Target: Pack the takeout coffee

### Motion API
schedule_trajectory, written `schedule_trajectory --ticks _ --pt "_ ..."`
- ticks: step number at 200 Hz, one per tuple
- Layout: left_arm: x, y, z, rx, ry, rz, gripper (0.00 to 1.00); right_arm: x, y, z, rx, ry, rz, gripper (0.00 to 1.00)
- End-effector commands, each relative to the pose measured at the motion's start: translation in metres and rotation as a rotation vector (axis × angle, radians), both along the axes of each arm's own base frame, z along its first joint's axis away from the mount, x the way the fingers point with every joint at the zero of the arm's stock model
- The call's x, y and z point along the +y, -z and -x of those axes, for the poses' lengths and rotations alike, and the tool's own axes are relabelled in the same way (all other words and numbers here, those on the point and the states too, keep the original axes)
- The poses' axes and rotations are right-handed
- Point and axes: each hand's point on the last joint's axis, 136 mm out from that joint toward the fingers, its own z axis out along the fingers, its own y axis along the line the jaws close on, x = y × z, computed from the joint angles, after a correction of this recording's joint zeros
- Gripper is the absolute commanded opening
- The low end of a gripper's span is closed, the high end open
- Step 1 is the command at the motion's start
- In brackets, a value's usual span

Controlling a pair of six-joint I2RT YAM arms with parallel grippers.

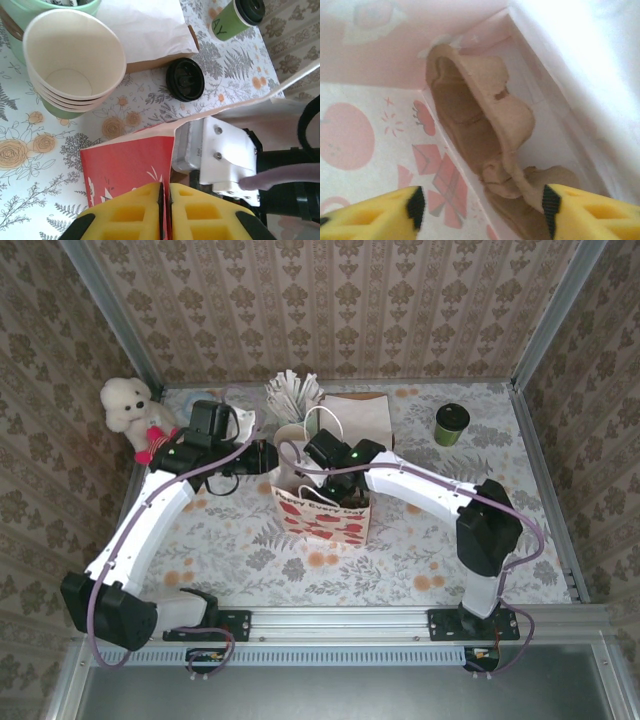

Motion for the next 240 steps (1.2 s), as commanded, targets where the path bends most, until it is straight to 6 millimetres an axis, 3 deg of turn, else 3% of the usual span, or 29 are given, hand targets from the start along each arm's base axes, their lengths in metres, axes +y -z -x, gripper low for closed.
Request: schedule_trajectory --ticks 1,49,87,143,159,174,194,240 --pt "0.009 -0.007 -0.003 -0.038 -0.058 0.003 0.15 -0.011 0.022 -0.004 -0.004 -0.053 0.161 0.50" --pt "0.008 -0.010 -0.003 -0.035 -0.045 0.022 0.19 -0.008 0.052 0.010 0.036 -0.214 0.239 0.45" --pt "0.015 -0.012 -0.008 -0.056 -0.097 0.010 0.16 -0.012 0.059 0.010 -0.001 -0.305 0.274 0.56" --pt "0.014 -0.019 -0.008 -0.109 -0.089 0.036 0.11 0.006 -0.009 0.012 -0.131 -0.398 0.064 0.62" --pt "0.014 -0.022 -0.009 -0.122 -0.096 0.036 0.10 0.012 -0.017 0.021 -0.150 -0.460 -0.018 0.63" --pt "0.014 -0.023 -0.008 -0.126 -0.095 0.039 0.10 0.011 -0.011 0.024 -0.179 -0.495 -0.036 0.62" --pt "0.013 -0.021 -0.008 -0.121 -0.094 0.038 0.09 0.012 -0.009 0.025 -0.182 -0.504 -0.041 0.53" --pt "0.009 -0.017 -0.010 -0.097 -0.097 0.064 0.08 0.013 0.022 0.024 -0.086 -0.510 0.028 0.09"
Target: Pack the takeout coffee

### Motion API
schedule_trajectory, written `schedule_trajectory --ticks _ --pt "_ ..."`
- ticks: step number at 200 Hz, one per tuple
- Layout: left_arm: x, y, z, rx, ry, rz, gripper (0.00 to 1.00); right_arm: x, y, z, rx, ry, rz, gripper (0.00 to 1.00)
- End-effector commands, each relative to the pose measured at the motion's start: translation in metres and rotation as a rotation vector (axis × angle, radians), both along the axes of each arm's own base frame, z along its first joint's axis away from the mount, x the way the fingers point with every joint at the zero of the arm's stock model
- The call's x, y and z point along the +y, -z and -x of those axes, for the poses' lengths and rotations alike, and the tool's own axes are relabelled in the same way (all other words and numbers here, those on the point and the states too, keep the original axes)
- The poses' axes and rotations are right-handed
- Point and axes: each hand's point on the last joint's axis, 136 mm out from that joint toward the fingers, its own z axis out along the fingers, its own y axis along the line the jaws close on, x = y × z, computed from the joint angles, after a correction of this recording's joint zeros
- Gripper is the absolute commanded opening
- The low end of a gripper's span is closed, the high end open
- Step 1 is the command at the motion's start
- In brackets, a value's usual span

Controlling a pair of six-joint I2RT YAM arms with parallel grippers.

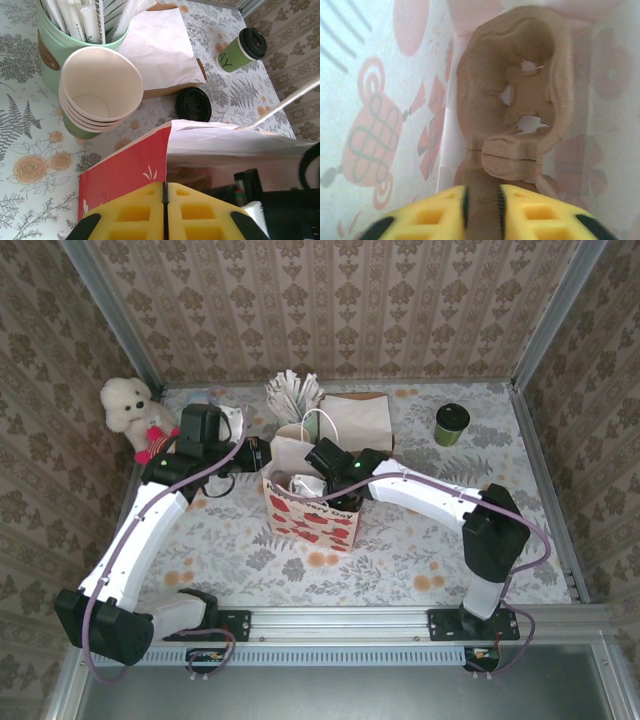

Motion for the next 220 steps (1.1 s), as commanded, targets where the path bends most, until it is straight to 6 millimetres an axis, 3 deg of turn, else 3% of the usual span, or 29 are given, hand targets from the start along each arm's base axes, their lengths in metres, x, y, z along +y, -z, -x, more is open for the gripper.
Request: schedule_trajectory --ticks 1,28,43,68,89,126,184,200,220 --pt "-0.004 -0.003 0.000 -0.009 0.000 0.035 0.08 0.004 0.017 0.001 0.054 -0.021 0.032 0.09" --pt "-0.009 -0.004 0.003 -0.015 0.022 0.055 0.05 0.005 0.030 -0.001 0.096 -0.005 0.086 0.00" --pt "-0.008 -0.004 0.004 -0.015 0.021 0.051 0.04 0.003 0.041 -0.001 0.125 0.020 0.126 0.00" --pt "-0.003 -0.001 0.003 0.006 -0.008 0.030 0.04 -0.009 0.064 -0.020 0.094 0.157 0.245 0.00" --pt "-0.003 -0.004 0.004 0.004 -0.008 0.026 0.04 -0.017 0.077 -0.014 0.130 0.149 0.310 0.00" --pt "-0.002 0.000 0.003 0.009 -0.014 0.022 0.03 -0.011 0.071 -0.014 0.107 0.088 0.263 0.00" --pt "0.002 0.000 0.005 -0.006 -0.029 0.014 0.02 0.010 0.025 -0.010 0.073 0.066 0.068 0.00" --pt "0.003 0.002 0.005 -0.005 -0.034 0.014 0.02 0.008 0.028 -0.009 0.091 0.077 0.063 0.00" --pt "0.004 0.003 0.006 -0.008 -0.038 0.011 0.02 0.001 0.053 -0.006 0.117 0.091 0.112 0.00"
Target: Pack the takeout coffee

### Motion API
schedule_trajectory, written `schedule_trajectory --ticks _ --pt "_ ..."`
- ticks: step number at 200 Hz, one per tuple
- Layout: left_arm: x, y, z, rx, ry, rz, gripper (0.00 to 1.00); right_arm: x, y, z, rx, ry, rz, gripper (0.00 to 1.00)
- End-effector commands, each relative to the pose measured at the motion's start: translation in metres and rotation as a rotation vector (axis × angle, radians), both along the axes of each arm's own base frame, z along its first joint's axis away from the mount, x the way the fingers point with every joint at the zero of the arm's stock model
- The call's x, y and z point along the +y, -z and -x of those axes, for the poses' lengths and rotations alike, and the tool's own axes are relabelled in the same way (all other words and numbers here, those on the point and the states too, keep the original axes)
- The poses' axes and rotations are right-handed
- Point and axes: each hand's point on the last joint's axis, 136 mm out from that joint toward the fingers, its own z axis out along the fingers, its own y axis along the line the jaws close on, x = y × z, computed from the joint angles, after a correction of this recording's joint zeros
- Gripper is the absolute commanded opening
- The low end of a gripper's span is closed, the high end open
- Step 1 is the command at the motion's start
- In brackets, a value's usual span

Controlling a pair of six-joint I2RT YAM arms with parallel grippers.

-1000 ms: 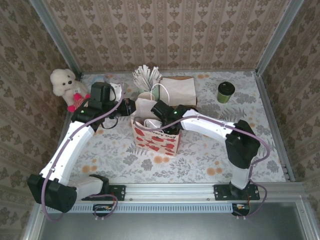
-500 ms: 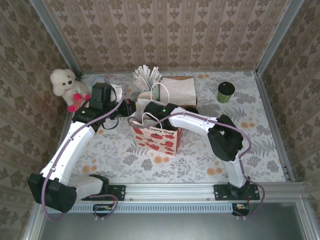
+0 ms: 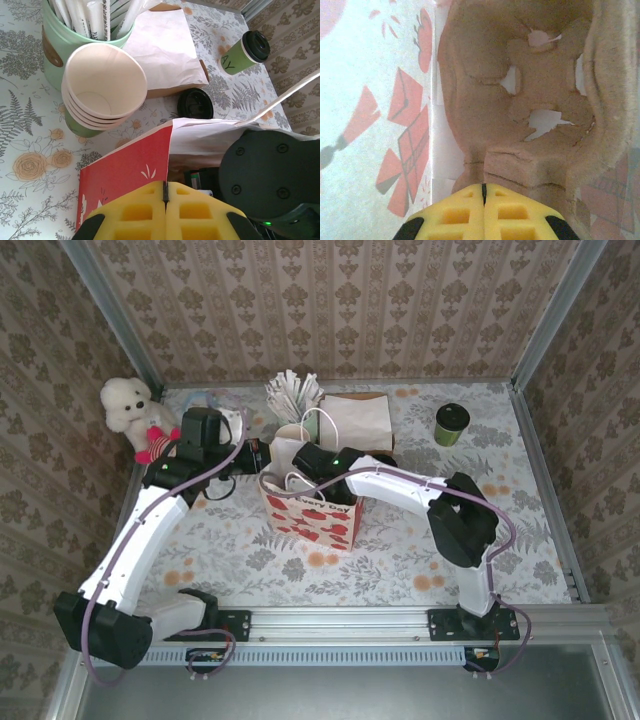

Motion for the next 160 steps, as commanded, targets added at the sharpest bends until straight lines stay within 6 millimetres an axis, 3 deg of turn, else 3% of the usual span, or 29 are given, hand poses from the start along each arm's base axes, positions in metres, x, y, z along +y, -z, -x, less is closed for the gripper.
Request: schedule_trajectory --ticks 1,36,63,85,100,118,160 --pt "0.003 -0.003 0.004 -0.011 -0.016 0.004 0.02 -0.004 0.015 0.007 0.035 0.010 0.006 0.00" --pt "0.004 0.001 0.004 0.000 -0.017 0.000 0.02 -0.013 0.036 0.000 0.038 0.046 0.098 0.00" --pt "0.001 0.003 0.003 0.014 -0.014 0.014 0.02 -0.010 0.029 -0.013 -0.032 0.055 0.077 0.00" --pt "0.000 0.003 0.002 0.015 -0.013 0.020 0.02 -0.006 0.021 -0.035 -0.153 0.117 0.039 0.00" --pt "0.000 0.004 0.001 0.020 -0.014 0.017 0.02 -0.004 0.013 -0.038 -0.181 0.119 0.015 0.00" --pt "0.000 0.005 0.000 0.034 -0.016 0.020 0.02 -0.001 0.002 -0.027 -0.150 0.072 -0.019 0.00" --pt "0.000 0.000 0.000 0.039 -0.014 0.030 0.02 0.008 -0.013 0.012 0.008 -0.045 -0.101 0.13"
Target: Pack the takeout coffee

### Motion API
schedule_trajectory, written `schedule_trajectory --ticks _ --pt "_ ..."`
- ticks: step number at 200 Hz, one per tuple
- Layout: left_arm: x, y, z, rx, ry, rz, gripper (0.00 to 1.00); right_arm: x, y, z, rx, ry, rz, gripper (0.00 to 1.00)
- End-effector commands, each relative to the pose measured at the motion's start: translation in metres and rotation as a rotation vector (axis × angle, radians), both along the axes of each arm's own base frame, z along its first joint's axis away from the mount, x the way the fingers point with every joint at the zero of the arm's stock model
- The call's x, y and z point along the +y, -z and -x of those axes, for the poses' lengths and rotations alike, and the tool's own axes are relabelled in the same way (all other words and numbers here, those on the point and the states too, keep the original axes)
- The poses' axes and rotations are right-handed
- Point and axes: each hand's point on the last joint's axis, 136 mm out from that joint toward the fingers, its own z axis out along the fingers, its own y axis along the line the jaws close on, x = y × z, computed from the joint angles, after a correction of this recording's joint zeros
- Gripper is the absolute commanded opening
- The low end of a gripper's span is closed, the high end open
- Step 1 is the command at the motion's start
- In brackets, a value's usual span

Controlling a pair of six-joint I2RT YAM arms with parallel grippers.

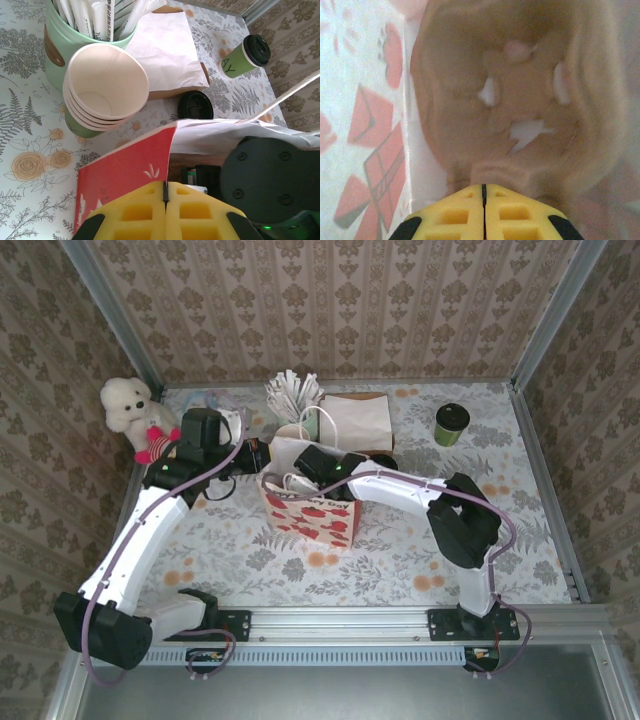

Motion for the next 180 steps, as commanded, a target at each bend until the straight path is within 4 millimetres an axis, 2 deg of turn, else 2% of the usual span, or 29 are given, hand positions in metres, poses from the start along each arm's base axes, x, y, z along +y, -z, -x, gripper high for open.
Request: schedule_trajectory --ticks 1,29,56,97,138,164,180 --pt "0.000 -0.003 0.002 0.027 0.000 0.018 0.02 0.004 -0.017 0.027 0.090 -0.085 -0.060 0.13" --pt "-0.001 -0.002 0.001 0.030 -0.003 0.027 0.02 0.001 0.005 0.030 0.150 -0.071 0.017 0.17" --pt "0.001 0.003 0.003 0.044 -0.007 0.020 0.02 0.004 0.016 0.031 0.184 -0.061 0.020 0.22" --pt "0.003 0.005 0.002 0.036 -0.004 0.018 0.02 -0.006 0.030 0.009 0.077 -0.022 0.102 0.32" --pt "0.000 0.002 0.002 0.028 0.009 0.036 0.02 -0.005 0.021 -0.007 -0.017 0.000 0.089 0.35" --pt "0.001 0.001 0.001 0.027 0.001 0.033 0.02 0.002 0.007 0.002 0.016 -0.033 0.030 0.36" --pt "0.002 0.001 0.001 0.028 0.001 0.031 0.02 0.007 -0.002 0.012 0.053 -0.052 -0.008 0.41"
